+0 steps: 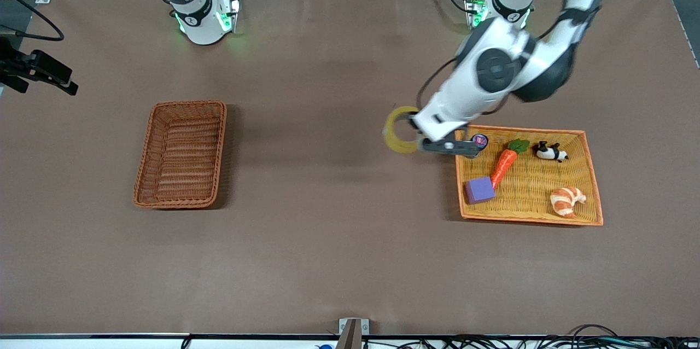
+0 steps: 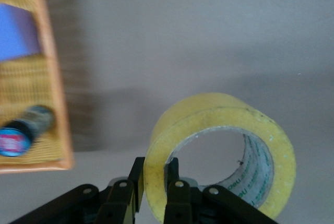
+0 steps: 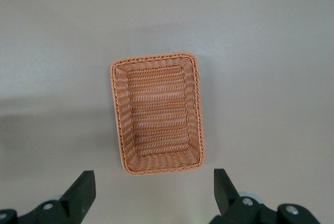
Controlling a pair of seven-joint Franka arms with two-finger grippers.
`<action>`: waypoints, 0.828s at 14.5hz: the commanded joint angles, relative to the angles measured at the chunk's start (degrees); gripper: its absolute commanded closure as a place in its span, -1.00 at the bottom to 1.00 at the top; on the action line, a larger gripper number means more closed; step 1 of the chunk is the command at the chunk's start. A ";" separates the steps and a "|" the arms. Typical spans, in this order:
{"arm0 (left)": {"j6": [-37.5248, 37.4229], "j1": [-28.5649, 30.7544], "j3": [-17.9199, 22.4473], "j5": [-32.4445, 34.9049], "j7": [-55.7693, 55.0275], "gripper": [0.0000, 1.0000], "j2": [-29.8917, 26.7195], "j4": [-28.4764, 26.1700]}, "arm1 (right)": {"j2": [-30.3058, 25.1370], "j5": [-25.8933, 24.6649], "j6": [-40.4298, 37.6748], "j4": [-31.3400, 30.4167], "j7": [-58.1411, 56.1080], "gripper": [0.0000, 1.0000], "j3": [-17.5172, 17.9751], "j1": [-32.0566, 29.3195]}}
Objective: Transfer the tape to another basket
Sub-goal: 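Lift the tape roll with the left gripper and carry it toward the basket, then set the tape roll on the table while the right gripper reaches out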
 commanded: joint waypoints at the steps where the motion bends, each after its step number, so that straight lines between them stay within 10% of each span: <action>1: -0.22 -6.83 -0.21 5.50 -8.20 0.88 12.70 10.68 | -0.06 0.98 -0.63 0.17 -0.59 -1.00 -0.20 -0.01; 6: 9.87 -15.72 0.58 6.49 -15.68 0.88 22.04 16.51 | -0.14 0.98 -0.63 0.17 -0.59 -1.00 -0.20 -0.01; 12: 20.87 -27.59 11.29 6.58 -19.99 0.71 25.73 18.87 | -0.06 0.98 -0.63 0.08 -0.59 -1.00 -0.20 -0.01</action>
